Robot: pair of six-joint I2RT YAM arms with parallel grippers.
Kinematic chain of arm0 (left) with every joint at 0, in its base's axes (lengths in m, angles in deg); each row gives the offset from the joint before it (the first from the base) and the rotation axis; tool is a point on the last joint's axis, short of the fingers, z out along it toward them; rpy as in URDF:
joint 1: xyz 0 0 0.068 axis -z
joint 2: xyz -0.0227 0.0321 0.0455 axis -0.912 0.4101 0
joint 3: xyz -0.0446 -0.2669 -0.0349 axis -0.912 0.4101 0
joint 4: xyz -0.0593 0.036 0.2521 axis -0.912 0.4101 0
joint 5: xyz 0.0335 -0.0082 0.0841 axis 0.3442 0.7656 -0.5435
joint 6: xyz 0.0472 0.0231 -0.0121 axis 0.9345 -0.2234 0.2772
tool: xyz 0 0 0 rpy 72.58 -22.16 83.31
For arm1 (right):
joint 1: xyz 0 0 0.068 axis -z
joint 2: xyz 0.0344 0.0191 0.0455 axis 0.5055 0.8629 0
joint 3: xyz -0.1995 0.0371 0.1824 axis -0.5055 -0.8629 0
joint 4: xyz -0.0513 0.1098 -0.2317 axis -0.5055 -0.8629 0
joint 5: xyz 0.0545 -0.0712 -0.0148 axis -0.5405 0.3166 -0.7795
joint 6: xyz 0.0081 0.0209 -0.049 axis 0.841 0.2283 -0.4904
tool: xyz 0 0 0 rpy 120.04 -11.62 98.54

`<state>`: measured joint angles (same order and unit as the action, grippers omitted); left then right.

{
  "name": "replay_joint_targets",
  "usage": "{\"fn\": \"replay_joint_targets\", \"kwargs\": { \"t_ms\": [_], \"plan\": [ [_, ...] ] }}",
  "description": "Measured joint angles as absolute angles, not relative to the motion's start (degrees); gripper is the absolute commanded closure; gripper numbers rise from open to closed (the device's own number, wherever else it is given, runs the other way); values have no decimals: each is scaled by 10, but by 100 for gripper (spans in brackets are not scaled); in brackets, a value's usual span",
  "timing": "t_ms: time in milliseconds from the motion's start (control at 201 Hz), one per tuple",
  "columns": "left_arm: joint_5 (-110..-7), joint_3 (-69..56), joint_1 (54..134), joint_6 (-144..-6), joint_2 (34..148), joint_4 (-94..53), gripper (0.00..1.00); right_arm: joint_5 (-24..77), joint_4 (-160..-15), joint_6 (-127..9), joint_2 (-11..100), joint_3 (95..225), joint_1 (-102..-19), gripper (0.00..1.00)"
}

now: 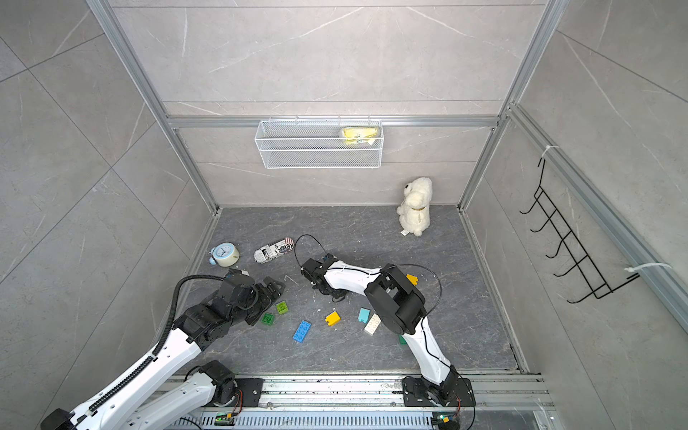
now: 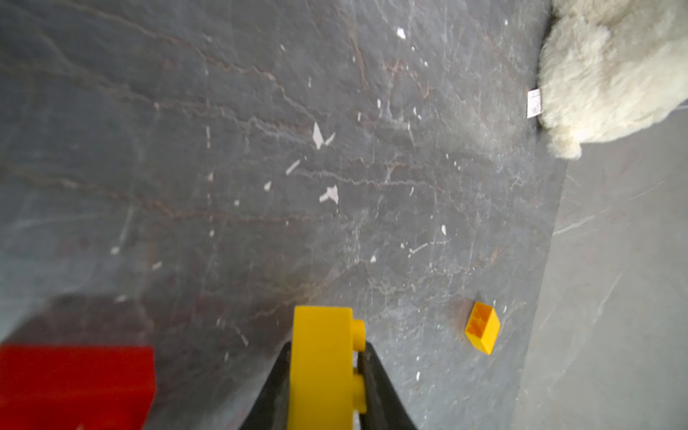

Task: Assemble the letter h with lego
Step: Adjust the lego brick at the center of the board.

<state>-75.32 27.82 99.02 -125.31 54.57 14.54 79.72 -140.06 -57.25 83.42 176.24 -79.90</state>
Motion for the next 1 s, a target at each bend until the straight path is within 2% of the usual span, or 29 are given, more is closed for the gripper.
{"fn": "replay_joint_targets", "kwargs": {
  "t_ms": [154, 338, 498, 821, 996],
  "plan": [
    [-746, 281, 988, -1251, 546, 146, 1, 798, -1424, -588, 861, 1794, -799, 57],
    [-738, 281, 988, -1250, 546, 146, 1, 790, -1437, -597, 861, 1803, -798, 50],
    [-733, 281, 988, -1250, 548, 145, 1, 766, -1435, -600, 852, 1804, -798, 46],
    [-723, 281, 988, -1245, 566, 145, 1, 627, -1372, -591, 774, 1755, -783, 49],
    [-718, 280, 988, -1232, 574, 145, 2, 547, -1312, -564, 692, 1674, -746, 42]
  ]
}}
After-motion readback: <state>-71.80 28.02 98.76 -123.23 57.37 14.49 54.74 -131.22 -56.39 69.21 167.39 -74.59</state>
